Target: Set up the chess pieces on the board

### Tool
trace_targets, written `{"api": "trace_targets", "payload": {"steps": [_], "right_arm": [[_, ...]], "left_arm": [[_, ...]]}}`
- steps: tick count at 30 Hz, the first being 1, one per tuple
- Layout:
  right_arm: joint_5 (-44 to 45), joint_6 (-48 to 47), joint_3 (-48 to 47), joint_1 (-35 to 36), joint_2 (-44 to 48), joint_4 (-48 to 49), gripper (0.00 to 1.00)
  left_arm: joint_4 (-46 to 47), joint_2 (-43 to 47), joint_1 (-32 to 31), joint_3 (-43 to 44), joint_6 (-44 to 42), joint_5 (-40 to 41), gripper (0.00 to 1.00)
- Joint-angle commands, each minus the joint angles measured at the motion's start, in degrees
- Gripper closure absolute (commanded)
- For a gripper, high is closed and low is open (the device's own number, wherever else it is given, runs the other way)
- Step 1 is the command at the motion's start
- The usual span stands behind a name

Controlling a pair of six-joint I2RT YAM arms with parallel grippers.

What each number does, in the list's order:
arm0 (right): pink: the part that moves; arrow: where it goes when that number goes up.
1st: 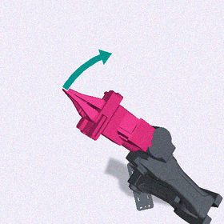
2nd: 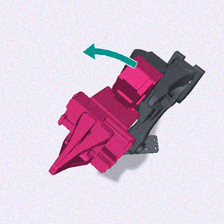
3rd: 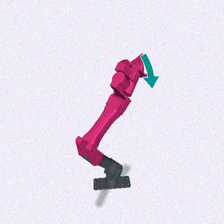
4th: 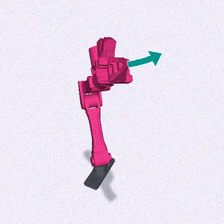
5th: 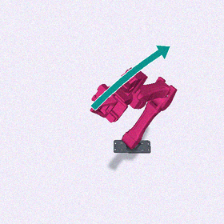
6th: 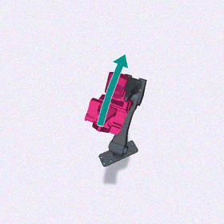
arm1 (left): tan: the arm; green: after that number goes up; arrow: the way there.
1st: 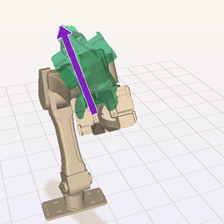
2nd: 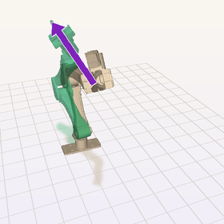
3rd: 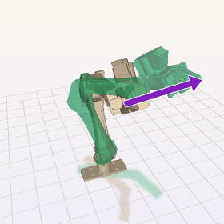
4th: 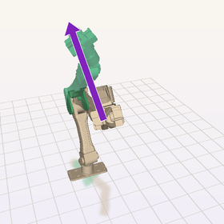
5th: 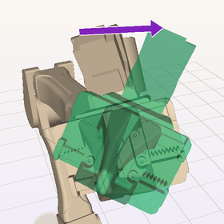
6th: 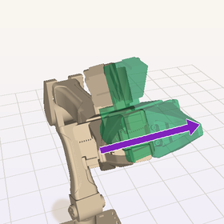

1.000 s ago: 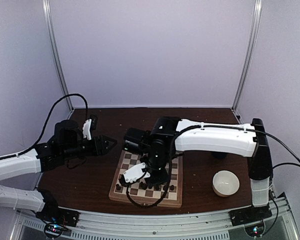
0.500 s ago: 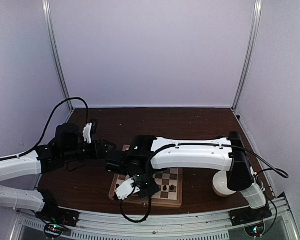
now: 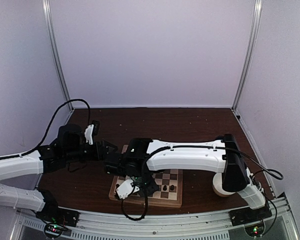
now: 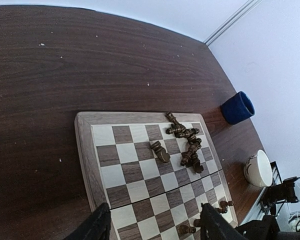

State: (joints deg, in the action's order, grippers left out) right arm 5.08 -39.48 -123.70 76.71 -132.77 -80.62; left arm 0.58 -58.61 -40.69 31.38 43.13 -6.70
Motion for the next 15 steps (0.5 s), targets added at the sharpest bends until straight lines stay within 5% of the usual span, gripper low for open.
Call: {"api": "trace_targets", "payload": {"steps": [1, 15], "right_arm": [[2.36, 0.29, -1.89, 0.17, -1.73, -0.43, 0.89], [3.72, 0.72, -1.65, 0.16, -2.21, 0.61, 0.73]], "left_arm": [[3.54, -0.26, 0.40, -0.35, 0.01, -0.96, 0.39], [4.07, -1.18, 0.35, -0.35, 0.29, -1.93, 0.39]]}}
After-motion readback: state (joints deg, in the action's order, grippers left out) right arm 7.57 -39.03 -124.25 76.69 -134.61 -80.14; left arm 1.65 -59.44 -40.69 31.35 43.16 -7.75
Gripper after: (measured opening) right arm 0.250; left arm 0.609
